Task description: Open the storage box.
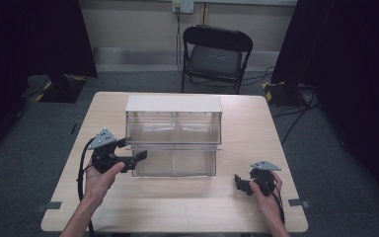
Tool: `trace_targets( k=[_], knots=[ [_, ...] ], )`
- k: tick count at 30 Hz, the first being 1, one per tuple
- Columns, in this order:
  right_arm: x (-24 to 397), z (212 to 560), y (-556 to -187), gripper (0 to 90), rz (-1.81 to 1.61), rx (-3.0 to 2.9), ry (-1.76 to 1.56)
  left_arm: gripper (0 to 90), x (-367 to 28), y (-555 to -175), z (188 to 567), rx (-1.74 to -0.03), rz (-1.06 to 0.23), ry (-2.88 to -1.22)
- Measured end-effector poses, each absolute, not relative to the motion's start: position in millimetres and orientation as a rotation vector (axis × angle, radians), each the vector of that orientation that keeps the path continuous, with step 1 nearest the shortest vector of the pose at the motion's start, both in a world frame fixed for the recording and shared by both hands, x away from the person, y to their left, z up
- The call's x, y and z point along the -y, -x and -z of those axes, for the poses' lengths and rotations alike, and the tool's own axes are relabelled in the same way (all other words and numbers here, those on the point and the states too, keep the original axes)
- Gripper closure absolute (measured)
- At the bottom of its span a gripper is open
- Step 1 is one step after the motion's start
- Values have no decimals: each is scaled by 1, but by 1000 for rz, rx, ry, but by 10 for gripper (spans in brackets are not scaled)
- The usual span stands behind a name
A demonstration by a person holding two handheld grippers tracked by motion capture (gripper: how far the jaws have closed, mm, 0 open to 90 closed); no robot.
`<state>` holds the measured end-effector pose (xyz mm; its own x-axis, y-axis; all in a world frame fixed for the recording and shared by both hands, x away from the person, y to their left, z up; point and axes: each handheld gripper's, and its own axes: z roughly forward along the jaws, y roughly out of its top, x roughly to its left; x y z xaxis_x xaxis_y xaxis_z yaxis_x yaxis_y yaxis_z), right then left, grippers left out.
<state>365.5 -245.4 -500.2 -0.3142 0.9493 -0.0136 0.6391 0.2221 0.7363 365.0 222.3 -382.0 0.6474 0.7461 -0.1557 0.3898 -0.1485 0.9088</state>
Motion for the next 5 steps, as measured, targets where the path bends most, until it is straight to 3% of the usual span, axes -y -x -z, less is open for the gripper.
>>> trace_targets(
  k=[5],
  knots=[
    [245,500,-366,127,-881,-2034,-1463,171,-223,-365,382,-917,-404,-1766]
  ],
)
